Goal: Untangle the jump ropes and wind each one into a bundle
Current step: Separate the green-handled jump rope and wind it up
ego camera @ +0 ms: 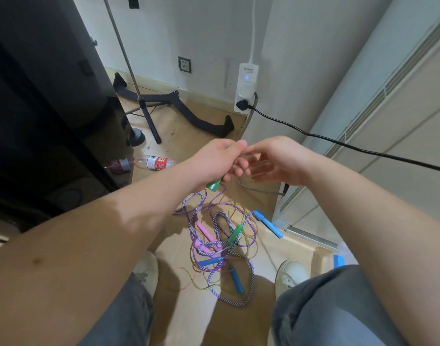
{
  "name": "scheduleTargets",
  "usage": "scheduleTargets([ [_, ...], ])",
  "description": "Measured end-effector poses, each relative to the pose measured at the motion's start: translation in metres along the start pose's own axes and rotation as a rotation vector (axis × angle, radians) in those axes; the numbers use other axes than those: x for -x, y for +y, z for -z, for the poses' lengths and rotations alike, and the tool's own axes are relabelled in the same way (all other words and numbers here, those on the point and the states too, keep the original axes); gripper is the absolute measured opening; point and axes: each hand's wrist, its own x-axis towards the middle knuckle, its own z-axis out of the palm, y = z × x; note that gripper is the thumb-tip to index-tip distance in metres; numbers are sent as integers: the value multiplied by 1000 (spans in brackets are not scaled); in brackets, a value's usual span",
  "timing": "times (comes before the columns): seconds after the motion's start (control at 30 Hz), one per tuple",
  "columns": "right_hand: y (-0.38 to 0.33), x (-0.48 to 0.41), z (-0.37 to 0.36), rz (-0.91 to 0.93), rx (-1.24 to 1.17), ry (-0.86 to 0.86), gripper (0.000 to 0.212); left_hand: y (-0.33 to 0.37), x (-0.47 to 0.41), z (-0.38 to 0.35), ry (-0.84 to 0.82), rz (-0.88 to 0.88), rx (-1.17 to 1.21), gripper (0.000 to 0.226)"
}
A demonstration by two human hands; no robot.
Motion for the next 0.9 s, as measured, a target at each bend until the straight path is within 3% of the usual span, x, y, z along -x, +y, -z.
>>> scheduleTargets([
  [0.2,18,3,-17,-51,469,-383,25,5,-3,4,105,-10,163,34],
  [0.27,20,2,-23,-13,543,-404,18,6,-3,5,144,-9,148,32],
  [0.4,7,2,-28,163,436,-213,15,4,-1,9,173,54,52,35],
  [0.63,-21,5,-18,378,-260,129,11,1,7,4,-21,177,-116,50],
  [0.73,-26,5,-14,414,-411,256,13,-1,8,3,-64,183,-145,38],
  [0.8,-26,4,-9,394,-445,296,13,-5,9,3,-53,146,-164,24],
  [0.9,-21,-1,-9,214,-268,293,15,-6,9,2,6,91,-108,18],
])
